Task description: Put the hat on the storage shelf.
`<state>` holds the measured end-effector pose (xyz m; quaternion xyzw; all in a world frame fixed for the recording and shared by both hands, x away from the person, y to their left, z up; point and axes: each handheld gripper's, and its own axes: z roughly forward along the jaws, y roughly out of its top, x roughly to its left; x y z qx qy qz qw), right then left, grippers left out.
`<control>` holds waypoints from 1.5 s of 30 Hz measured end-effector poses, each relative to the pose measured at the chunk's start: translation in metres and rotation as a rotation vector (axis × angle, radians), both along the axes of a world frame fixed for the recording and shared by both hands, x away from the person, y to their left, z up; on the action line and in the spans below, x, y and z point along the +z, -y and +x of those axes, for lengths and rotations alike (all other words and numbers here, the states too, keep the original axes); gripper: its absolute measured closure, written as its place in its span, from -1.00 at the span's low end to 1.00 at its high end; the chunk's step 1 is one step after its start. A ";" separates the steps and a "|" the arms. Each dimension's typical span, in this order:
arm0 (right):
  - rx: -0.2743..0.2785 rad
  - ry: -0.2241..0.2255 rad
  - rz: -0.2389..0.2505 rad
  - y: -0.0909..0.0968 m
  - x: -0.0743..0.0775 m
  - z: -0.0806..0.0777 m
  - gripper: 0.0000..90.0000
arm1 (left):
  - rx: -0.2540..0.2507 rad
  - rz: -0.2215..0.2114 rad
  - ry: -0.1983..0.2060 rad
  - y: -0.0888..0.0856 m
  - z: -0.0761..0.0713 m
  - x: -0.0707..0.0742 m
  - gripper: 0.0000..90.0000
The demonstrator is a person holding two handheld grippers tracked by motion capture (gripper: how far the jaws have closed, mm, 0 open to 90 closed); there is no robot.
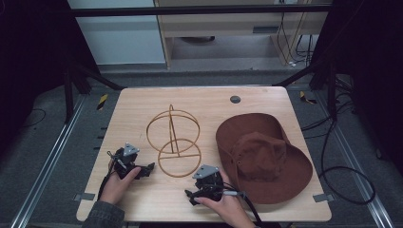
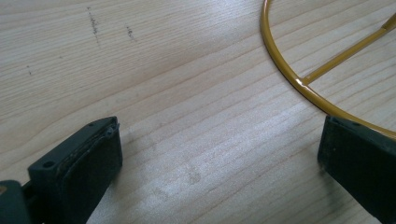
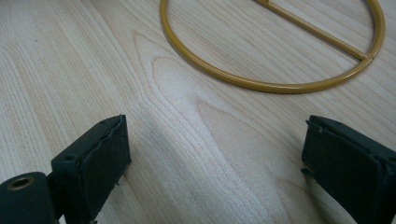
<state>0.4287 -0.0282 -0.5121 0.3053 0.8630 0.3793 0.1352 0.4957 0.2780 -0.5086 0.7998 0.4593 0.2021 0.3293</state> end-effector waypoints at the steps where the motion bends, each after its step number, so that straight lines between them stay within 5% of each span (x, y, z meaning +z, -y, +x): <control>1: 0.000 0.000 0.000 0.000 0.000 0.000 -0.82 | 0.000 0.000 0.000 0.000 0.000 0.000 -1.00; 14: 0.001 -0.001 0.000 0.001 0.000 0.000 -0.81 | 0.001 0.000 0.000 0.000 0.000 0.000 -1.00; 18: 0.026 -0.002 -0.033 0.002 0.008 -0.005 -0.76 | -0.002 0.003 -0.001 0.000 0.000 0.000 -1.00; 27: 0.040 0.025 -0.027 0.023 0.078 -0.015 -0.71 | 0.004 -0.002 -0.001 0.001 -0.001 0.000 -1.00; 30: 0.026 0.047 -0.082 0.034 0.100 -0.010 -0.74 | 0.003 -0.002 -0.001 0.001 -0.001 0.000 -1.00; 33: -0.006 0.023 -0.126 0.053 0.118 0.005 -0.77 | 0.003 -0.002 -0.001 0.001 -0.001 0.000 -1.00; 41: -0.050 -0.011 -0.145 0.099 0.141 0.027 -0.81 | 0.003 -0.002 -0.001 0.000 -0.001 0.000 -1.00; 45: -0.102 -0.006 -0.195 0.130 0.150 0.035 -0.76 | 0.001 -0.001 -0.001 0.000 -0.001 0.000 -1.00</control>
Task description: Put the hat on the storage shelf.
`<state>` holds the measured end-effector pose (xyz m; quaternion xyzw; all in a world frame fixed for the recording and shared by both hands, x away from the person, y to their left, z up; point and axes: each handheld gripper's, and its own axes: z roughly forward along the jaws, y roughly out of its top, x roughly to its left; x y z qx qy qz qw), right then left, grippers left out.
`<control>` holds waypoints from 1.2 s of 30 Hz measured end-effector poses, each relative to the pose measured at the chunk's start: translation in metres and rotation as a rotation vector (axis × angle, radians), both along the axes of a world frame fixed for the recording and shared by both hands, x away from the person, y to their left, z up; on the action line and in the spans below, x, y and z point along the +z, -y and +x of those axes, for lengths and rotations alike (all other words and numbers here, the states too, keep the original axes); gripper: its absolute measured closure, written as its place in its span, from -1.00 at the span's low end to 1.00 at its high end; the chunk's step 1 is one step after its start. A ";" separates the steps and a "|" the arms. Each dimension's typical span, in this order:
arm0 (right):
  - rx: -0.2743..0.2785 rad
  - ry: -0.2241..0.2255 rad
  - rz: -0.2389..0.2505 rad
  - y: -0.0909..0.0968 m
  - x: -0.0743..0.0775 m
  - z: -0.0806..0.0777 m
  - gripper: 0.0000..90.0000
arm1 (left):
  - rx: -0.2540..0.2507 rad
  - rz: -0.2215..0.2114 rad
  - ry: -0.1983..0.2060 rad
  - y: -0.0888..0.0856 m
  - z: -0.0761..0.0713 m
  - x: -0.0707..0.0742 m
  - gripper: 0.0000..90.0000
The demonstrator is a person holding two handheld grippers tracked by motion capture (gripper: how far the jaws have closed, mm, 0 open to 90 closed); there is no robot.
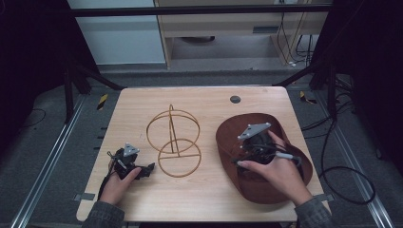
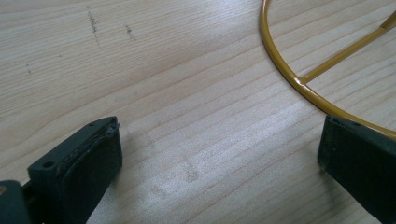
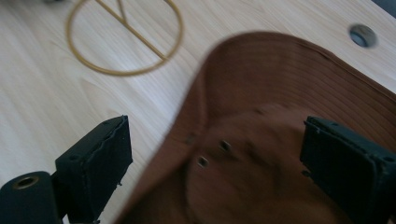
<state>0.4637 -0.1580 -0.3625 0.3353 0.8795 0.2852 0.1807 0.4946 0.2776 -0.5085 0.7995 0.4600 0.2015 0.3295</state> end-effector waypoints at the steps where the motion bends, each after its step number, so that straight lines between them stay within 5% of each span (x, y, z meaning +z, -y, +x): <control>1: -0.007 -0.002 -0.010 0.006 0.001 0.001 -0.73 | 0.000 0.000 0.000 0.000 0.000 0.000 -1.00; 7: -0.027 -0.021 -0.027 0.032 0.010 -0.001 -0.63 | 0.000 0.002 -0.001 0.000 0.000 0.000 -1.00; 10: -0.037 -0.042 -0.088 0.041 0.013 0.003 -0.59 | 0.004 0.000 0.001 0.000 0.000 0.000 -1.00; 14: -0.047 -0.058 -0.078 0.049 0.017 0.010 -0.63 | 0.002 0.002 -0.001 0.000 0.000 0.000 -1.00; 30: -0.058 -0.170 -0.099 0.068 0.009 0.040 -0.78 | 0.004 0.000 0.000 0.000 0.000 0.000 -1.00; 36: -0.044 -0.176 -0.106 0.067 0.009 0.044 -0.73 | 0.002 0.002 -0.001 0.000 0.000 0.000 -1.00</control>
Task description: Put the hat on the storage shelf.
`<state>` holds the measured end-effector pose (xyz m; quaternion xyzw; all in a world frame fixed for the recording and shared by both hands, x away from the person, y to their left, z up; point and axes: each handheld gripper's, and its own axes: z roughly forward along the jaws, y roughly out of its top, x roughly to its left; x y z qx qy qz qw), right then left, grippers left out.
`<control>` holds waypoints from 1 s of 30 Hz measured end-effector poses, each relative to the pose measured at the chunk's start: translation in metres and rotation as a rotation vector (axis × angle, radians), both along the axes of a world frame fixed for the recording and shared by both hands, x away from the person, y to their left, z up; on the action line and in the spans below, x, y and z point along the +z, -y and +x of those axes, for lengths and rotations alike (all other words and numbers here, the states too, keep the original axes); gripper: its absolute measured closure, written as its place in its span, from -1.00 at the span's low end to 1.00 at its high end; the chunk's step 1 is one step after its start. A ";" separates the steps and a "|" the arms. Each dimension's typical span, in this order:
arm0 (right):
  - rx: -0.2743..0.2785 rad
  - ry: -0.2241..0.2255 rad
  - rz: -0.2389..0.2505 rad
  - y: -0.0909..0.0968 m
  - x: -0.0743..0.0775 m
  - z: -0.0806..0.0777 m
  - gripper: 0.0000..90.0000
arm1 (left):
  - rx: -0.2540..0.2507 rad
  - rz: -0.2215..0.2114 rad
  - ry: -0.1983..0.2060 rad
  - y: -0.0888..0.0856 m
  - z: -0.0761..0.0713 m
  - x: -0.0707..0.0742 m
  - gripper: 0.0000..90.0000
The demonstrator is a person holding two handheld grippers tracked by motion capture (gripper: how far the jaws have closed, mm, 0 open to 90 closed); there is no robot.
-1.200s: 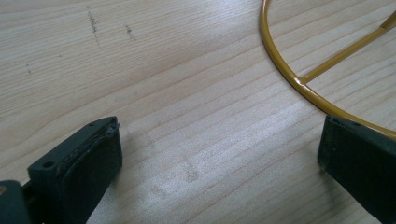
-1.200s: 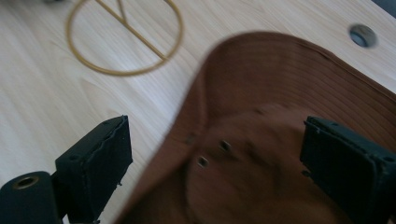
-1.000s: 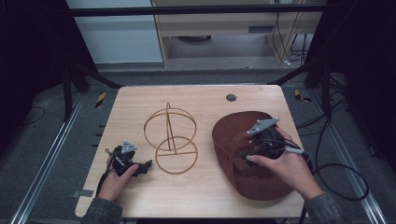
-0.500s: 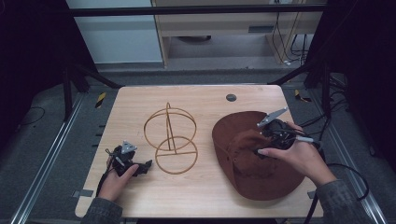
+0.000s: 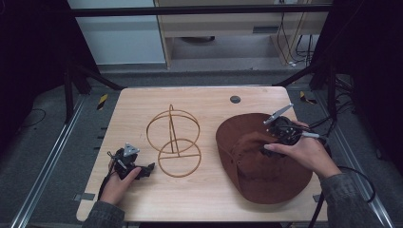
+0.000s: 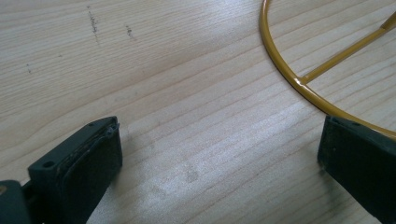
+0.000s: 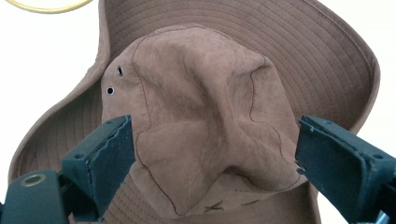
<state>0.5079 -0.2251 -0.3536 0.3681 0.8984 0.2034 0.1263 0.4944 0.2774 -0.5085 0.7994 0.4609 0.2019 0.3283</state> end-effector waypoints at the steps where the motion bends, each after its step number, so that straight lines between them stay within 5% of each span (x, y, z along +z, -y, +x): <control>1: -0.002 0.001 -0.003 0.000 0.000 0.001 -0.73 | 0.000 0.000 0.000 0.000 0.000 0.000 -1.00; 30: 0.026 -0.079 -0.034 -0.017 -0.030 0.024 -0.62 | 0.000 0.000 0.000 0.000 0.000 0.000 -1.00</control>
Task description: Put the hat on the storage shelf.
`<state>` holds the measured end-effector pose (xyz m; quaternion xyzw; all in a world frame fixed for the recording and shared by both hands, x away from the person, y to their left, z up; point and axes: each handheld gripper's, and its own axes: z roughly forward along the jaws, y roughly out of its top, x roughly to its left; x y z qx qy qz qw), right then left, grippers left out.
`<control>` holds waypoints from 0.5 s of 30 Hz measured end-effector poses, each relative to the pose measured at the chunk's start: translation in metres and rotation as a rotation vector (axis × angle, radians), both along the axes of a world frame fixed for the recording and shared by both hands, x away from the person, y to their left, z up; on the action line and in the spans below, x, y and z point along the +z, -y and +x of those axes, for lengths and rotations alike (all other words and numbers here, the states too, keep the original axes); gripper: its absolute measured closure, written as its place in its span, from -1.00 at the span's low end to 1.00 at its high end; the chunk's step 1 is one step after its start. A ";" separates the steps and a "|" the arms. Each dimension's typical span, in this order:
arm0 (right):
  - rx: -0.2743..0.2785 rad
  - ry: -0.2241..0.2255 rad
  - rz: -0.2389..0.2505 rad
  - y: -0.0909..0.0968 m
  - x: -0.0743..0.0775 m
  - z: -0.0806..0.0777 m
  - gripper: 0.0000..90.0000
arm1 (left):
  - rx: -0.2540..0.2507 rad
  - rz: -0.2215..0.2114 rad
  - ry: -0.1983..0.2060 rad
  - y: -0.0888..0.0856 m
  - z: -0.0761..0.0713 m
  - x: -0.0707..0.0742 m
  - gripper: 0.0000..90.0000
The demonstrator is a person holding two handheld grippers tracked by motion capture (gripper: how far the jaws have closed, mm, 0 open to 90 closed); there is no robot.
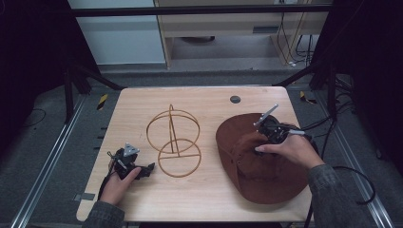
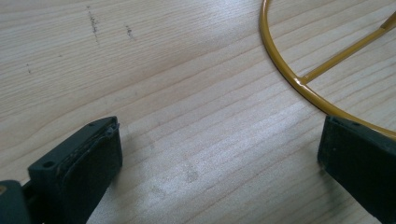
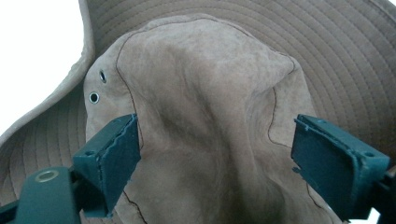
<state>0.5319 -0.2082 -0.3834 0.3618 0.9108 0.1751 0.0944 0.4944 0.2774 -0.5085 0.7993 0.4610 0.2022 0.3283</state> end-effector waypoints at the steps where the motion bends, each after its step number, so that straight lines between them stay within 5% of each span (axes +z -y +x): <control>1: 0.002 -0.002 -0.001 0.000 -0.001 0.000 -0.61 | 0.002 -0.002 0.001 0.000 0.000 0.000 -1.00; 15: 0.017 -0.030 -0.021 -0.001 -0.009 0.004 -0.45 | 0.001 -0.002 0.001 0.000 0.000 0.000 -1.00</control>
